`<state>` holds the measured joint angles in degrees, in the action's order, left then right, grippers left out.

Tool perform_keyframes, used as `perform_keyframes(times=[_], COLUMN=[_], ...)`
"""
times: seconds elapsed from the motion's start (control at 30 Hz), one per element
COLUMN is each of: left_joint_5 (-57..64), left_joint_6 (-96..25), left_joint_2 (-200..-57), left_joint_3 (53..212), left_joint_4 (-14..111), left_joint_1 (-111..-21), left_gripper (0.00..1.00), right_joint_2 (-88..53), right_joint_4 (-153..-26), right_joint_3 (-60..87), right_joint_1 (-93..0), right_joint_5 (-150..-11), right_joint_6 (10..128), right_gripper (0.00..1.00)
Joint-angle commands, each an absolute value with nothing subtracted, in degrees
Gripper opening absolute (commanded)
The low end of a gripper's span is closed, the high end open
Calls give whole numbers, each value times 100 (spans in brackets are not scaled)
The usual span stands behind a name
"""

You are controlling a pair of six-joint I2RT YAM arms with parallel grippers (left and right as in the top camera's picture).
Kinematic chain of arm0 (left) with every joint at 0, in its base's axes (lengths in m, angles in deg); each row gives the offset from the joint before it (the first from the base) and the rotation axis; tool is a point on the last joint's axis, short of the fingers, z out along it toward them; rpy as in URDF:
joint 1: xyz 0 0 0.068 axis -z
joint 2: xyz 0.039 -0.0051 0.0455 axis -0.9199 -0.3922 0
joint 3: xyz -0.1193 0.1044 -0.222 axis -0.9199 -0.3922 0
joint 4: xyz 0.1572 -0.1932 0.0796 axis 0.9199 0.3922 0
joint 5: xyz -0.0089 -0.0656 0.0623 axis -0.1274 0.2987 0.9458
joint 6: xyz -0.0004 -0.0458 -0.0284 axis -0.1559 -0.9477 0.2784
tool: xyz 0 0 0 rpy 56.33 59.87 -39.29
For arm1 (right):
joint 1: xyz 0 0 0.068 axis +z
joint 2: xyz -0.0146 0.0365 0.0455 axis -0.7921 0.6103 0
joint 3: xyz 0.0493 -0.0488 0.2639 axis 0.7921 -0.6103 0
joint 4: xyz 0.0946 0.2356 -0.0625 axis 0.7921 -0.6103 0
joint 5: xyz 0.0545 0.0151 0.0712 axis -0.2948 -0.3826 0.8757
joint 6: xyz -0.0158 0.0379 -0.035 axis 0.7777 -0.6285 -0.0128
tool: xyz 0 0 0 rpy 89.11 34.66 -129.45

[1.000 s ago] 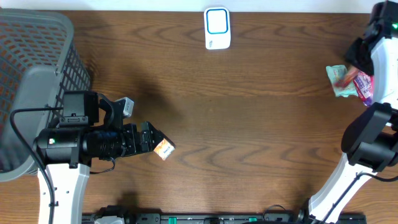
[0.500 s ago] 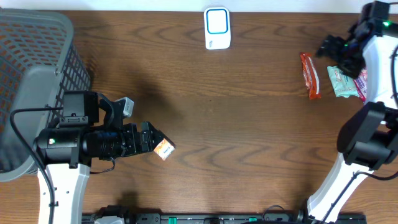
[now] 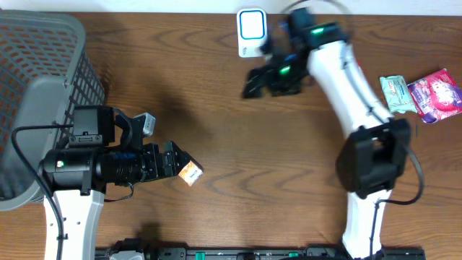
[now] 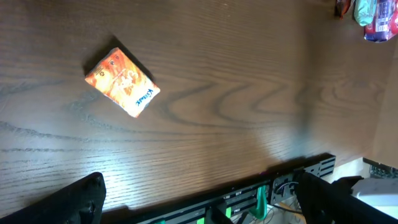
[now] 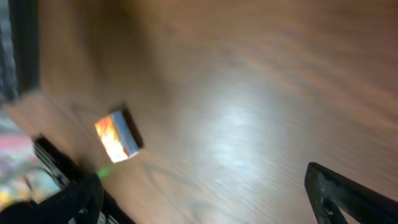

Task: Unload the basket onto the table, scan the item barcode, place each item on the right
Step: 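Reach the right gripper to the orange card pack near the left gripper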

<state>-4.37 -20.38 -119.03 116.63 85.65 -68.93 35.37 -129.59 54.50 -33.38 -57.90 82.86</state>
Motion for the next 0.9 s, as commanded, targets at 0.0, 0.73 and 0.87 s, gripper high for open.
perform_keyframes(times=[0.0,0.73,0.87], left_joint_5=[-382,-382,-382], left_joint_6=[-1985,-1983,-1985], left_joint_2=[-11899,-11899,-11899], left_joint_3=[11645,11645,11645], left_joint_4=[8565,8565,8565], left_joint_1=[-6871,-6871,-6871], left_gripper=[98,98,98], right_joint_2=[3698,4372,4752], right_joint_4=[-12887,-12319,-12485], right_joint_3=[5352,5269,5266], right_joint_1=[-2569,-1474,-1406], right_joint_5=[-6098,-5057,-3910], right_joint_6=[8511,8065,8651], right_gripper=[99,98,90])
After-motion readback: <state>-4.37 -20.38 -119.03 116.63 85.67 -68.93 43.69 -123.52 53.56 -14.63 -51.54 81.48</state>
